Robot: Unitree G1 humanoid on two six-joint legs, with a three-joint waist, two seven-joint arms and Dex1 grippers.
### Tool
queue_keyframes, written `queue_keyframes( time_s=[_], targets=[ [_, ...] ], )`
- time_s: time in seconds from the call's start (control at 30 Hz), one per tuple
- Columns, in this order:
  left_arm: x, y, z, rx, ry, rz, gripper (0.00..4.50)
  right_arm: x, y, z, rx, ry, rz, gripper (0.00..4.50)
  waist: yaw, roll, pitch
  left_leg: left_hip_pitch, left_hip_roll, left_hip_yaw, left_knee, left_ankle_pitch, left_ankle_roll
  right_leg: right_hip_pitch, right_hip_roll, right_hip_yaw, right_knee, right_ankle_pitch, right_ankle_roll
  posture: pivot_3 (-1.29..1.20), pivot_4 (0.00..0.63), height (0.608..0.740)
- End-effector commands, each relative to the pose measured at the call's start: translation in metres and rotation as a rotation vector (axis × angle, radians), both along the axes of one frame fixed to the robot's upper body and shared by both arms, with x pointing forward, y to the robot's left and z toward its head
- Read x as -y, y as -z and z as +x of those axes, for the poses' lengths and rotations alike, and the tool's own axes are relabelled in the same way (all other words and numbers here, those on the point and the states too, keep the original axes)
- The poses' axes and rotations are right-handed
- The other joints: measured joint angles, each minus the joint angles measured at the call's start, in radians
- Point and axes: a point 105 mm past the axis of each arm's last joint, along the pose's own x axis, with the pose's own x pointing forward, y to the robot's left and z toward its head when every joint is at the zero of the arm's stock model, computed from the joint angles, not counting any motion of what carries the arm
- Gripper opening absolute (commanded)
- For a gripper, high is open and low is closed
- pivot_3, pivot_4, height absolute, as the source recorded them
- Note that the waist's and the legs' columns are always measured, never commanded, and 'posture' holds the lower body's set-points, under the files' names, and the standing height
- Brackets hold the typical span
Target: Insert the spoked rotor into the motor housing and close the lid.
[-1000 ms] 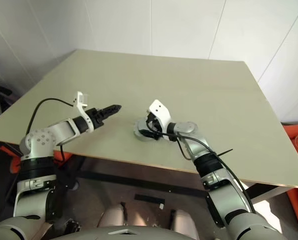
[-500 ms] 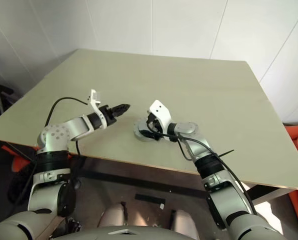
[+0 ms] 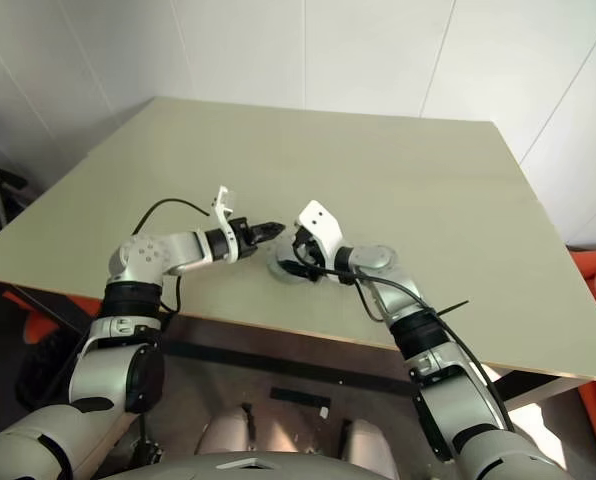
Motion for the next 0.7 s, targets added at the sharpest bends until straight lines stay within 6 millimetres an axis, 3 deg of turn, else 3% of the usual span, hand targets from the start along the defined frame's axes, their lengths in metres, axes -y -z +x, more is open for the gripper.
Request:
queue_keyframes(
  time_s=[0.03, 0.33, 0.7],
  targets=[
    [0.003, -0.012, 0.0, 0.002, 0.03, -0.03, 0.03, 0.023, 0.028, 0.0, -0.08, 0.083, -0.094, 3.14, 0.0, 0.0, 0.0, 0.0, 0.0, 0.0, 0.0, 0.0, 0.0, 0.0, 0.0, 0.0, 0.0, 0.0, 0.0, 0.0, 0.0, 0.74],
    [-0.001, 0.027, -0.008, -0.199, -0.028, 0.02, 0.03, 0.022, 0.026, 0.001, -0.069, 0.089, -0.089, 3.14, 0.0, 0.0, 0.0, 0.0, 0.0, 0.0, 0.0, 0.0, 0.0, 0.0, 0.0, 0.0, -0.001, 0.0, 0.0, 0.0, 0.0, 0.74],
    [-0.012, 0.032, -0.009, -0.244, -0.077, 0.032, 0.03, 0.019, 0.021, 0.002, -0.064, 0.094, -0.074, 3.14, 0.0, 0.0, 0.0, 0.0, 0.0, 0.0, -0.002, 0.0, 0.0, 0.002, 0.0, -0.001, -0.007, -0.001, 0.001, 0.0, 0.0, 0.74]
  ],
)
